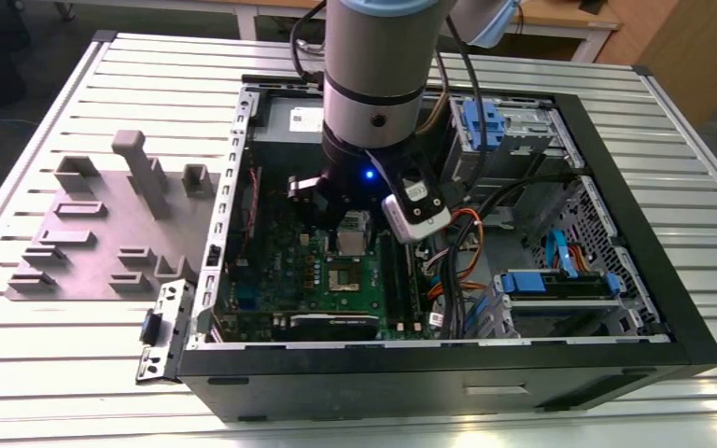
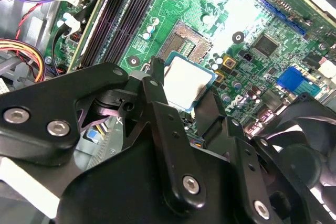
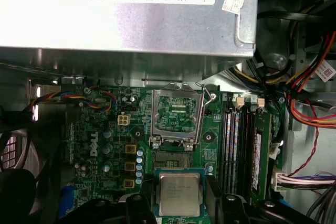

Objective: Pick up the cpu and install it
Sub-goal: 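Place the cpu into insertion slot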

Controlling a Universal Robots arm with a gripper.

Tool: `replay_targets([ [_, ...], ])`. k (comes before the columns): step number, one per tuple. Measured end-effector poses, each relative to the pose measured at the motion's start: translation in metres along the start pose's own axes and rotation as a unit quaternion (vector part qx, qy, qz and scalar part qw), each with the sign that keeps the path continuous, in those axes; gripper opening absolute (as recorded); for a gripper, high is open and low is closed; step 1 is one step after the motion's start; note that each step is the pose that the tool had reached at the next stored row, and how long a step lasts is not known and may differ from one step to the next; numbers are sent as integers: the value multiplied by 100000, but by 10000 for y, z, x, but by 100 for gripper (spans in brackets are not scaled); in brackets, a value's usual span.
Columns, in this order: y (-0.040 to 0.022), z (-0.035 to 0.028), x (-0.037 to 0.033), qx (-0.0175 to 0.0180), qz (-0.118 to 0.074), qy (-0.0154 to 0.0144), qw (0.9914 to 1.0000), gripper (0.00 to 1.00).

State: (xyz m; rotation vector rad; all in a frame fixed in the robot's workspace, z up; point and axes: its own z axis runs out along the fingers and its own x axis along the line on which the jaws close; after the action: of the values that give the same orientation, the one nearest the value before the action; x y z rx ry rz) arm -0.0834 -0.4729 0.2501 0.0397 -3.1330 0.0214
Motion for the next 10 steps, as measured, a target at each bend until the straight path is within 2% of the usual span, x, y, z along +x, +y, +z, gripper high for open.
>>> replay_targets([
  [6, 0, 8, 0, -14, 0, -8, 100000, 47],
  [10, 0, 65, -1, -1, 0, 0, 100000, 47],
])
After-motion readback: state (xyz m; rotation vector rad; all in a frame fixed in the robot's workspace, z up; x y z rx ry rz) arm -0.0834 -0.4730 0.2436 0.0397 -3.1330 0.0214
